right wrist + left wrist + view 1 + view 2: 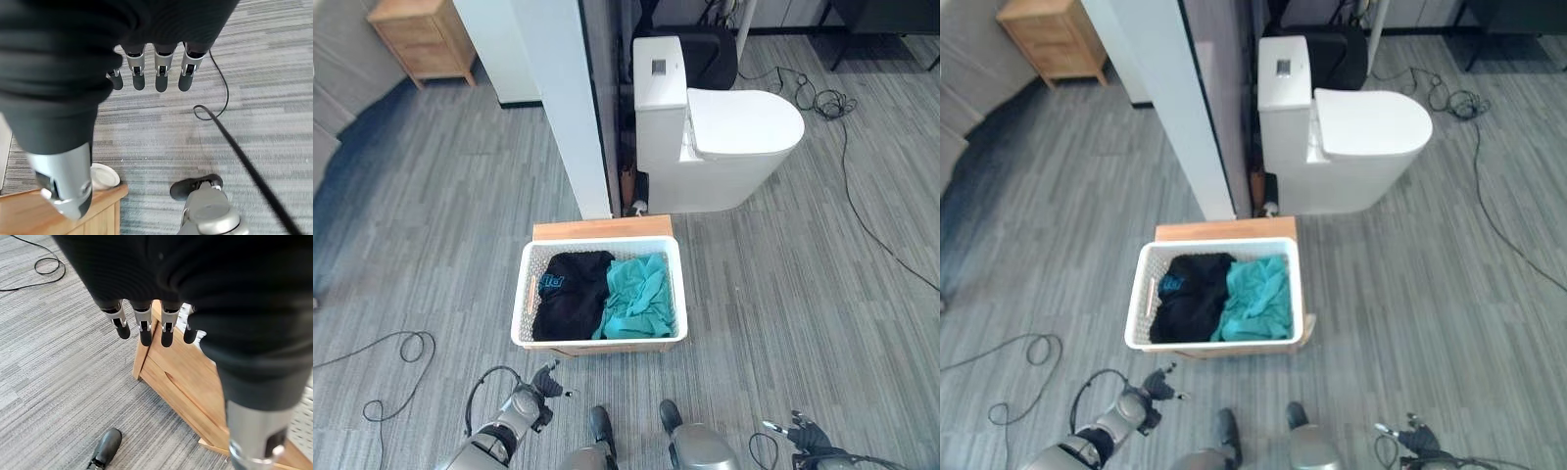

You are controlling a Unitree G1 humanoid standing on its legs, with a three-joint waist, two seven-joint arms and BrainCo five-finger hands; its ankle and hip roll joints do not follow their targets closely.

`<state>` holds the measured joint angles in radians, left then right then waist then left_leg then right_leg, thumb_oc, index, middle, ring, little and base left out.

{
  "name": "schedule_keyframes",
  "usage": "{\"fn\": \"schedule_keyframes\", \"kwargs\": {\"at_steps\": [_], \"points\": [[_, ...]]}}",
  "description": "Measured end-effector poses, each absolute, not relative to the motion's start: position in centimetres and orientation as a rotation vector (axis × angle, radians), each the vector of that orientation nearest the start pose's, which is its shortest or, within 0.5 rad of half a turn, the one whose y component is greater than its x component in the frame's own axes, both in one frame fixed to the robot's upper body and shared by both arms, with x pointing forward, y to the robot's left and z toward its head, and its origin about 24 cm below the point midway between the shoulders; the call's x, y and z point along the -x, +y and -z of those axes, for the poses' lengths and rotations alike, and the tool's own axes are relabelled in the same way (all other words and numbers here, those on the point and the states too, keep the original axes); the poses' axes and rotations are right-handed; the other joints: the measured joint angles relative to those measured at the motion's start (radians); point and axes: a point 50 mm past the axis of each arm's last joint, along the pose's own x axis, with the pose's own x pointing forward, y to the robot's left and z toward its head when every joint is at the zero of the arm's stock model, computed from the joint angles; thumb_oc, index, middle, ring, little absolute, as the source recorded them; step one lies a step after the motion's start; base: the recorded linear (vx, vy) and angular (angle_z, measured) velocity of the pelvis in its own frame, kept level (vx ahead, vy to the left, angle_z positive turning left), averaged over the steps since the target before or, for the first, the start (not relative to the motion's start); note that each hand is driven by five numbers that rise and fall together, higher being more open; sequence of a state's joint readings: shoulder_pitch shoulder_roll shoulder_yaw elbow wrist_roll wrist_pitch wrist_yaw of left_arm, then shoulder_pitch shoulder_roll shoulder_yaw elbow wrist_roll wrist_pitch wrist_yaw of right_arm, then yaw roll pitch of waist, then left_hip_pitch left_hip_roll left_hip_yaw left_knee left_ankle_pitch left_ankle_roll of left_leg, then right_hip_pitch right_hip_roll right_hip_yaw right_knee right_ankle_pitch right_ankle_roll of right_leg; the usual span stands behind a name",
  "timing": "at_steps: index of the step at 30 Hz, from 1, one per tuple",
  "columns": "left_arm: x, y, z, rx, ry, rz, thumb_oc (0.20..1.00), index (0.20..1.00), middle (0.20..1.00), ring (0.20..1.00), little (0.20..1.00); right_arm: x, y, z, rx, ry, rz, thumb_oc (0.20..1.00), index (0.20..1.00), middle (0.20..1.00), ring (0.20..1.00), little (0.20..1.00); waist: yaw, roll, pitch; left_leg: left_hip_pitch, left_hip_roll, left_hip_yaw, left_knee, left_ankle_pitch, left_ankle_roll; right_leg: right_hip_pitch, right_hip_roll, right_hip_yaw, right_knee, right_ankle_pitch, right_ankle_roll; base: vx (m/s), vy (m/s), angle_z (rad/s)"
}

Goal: Grab the laundry basket,head to the washer,open it,put in the laundry and shut it.

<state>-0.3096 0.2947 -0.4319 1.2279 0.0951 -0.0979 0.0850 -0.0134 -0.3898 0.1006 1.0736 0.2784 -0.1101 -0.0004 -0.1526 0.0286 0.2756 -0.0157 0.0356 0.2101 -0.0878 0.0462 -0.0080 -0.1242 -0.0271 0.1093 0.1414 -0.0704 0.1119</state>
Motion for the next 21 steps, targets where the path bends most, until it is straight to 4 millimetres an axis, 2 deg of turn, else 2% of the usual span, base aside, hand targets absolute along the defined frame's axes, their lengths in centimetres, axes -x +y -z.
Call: {"fn": "schedule_keyframes", "kwargs": {"at_steps": [1,2,4,6,7,8,9,12,14,15,19,21], "points": [[-21.2,22.3,11.5,-0.671,0.836,0.155,1.000,1.000,1.000,1.000,1.000,-15.4,-28.0,11.6,0.162,0.847,0.227,1.000,1.000,1.000,1.000,1.000,0.020,-0.004,0.015,0.000,-0.007,0.043,0.004,-0.010,0.014,-0.037,-0.067,-0.126,0.003,0.010,0.020,0.02,0.032,-1.28],[-21.1,22.4,11.6,-0.663,0.840,0.141,1.000,1.000,1.000,1.000,1.000,-15.7,-27.8,11.4,0.159,0.832,0.223,1.000,1.000,1.000,1.000,1.000,0.028,-0.005,0.021,0.001,-0.008,0.053,0.008,-0.012,0.016,-0.035,-0.100,-0.179,-0.003,0.016,0.031,0.05,-0.007,-0.46],[-21.5,22.6,11.3,-0.648,0.825,0.108,1.000,1.000,1.000,1.000,1.000,-14.3,-27.6,12.1,0.150,0.873,0.230,1.000,1.000,1.000,1.000,1.000,0.019,-0.009,0.020,0.007,-0.012,-0.005,0.013,-0.013,0.014,0.018,-0.107,-0.076,-0.076,0.029,0.043,0.06,-0.069,0.47],[-21.1,23.6,11.2,-0.642,0.834,0.071,1.000,1.000,1.000,1.000,1.000,-13.6,-27.3,12.6,0.146,0.900,0.233,1.000,1.000,1.000,1.000,1.000,0.048,-0.038,0.008,0.017,-0.013,0.006,0.012,-0.014,0.006,0.022,-0.130,-0.098,-0.101,0.048,0.048,0.07,-0.103,0.14],[-20.1,24.4,11.6,-0.612,0.864,0.031,1.000,1.000,1.000,1.000,1.000,-13.7,-27.2,12.6,0.149,0.897,0.230,1.000,1.000,1.000,1.000,1.000,0.057,-0.052,-0.002,0.021,-0.013,0.009,0.012,-0.016,-0.003,0.032,-0.139,-0.106,-0.126,0.070,0.049,0.10,-0.105,-0.07],[-19.2,24.9,11.9,-0.553,0.887,-0.025,1.000,1.000,1.000,1.000,1.000,-13.6,-27.3,12.6,0.150,0.898,0.236,1.000,1.000,1.000,1.000,1.000,0.059,-0.061,-0.009,0.032,-0.009,0.002,0.009,-0.016,-0.016,0.060,-0.138,-0.122,-0.168,0.116,0.041,0.06,-0.065,0.13],[-17.6,24.8,12.7,-0.507,0.930,-0.045,1.000,1.000,1.000,1.000,1.000,-13.0,-28.1,12.5,0.150,0.905,0.269,1.000,1.000,1.000,1.000,1.000,0.057,-0.047,-0.033,0.038,0.017,-0.010,0.000,-0.013,-0.031,0.106,-0.111,-0.146,-0.231,0.145,0.023,0.09,-0.099,0.19],[-15.3,23.8,14.0,-0.451,0.989,-0.046,1.000,1.000,1.000,1.000,1.000,-12.4,-29.4,12.1,0.148,0.902,0.322,1.000,1.000,1.000,1.000,1.000,0.059,-0.030,-0.060,0.053,0.052,-0.012,0.000,-0.010,-0.045,0.127,-0.075,-0.158,-0.230,0.137,0.003,0.11,-0.078,0.15],[-14.1,22.6,14.7,-0.407,1.018,-0.034,1.000,1.000,1.000,1.000,1.000,-11.1,-31.5,11.4,0.094,0.872,0.435,1.000,1.000,1.000,1.000,1.000,0.056,-0.016,-0.089,0.056,0.066,-0.039,0.000,0.000,-0.060,0.145,-0.061,-0.193,-0.229,0.128,-0.012,0.11,-0.054,0.31],[-13.6,22.6,14.8,-0.400,1.028,-0.037,1.000,1.000,1.000,1.000,1.000,-11.0,-31.9,11.1,0.082,0.858,0.452,1.000,1.000,1.000,1.000,1.000,0.058,-0.015,-0.096,0.057,0.069,-0.042,0.000,0.000,-0.060,0.149,-0.058,-0.197,-0.230,0.126,-0.013,0.09,-0.041,0.25],[-14.4,22.8,14.4,-0.405,0.991,-0.042,1.000,1.000,1.000,1.000,1.000,-11.4,-32.7,9.8,0.049,0.759,0.485,1.000,1.000,1.000,1.000,1.000,0.055,-0.008,-0.110,0.052,0.068,-0.062,-0.001,-0.002,-0.064,0.152,-0.059,-0.203,-0.233,0.125,-0.015,0.04,-0.006,0.08],[-14.5,23.6,14.0,-0.412,0.973,-0.054,1.000,1.000,1.000,1.000,1.000,-11.9,-32.5,9.1,0.048,0.714,0.467,1.000,1.000,1.000,1.000,1.000,0.056,-0.004,-0.118,0.049,0.066,-0.062,-0.006,-0.005,-0.061,0.150,-0.061,-0.202,-0.237,0.125,-0.011,0.05,0.001,-0.01]]}}
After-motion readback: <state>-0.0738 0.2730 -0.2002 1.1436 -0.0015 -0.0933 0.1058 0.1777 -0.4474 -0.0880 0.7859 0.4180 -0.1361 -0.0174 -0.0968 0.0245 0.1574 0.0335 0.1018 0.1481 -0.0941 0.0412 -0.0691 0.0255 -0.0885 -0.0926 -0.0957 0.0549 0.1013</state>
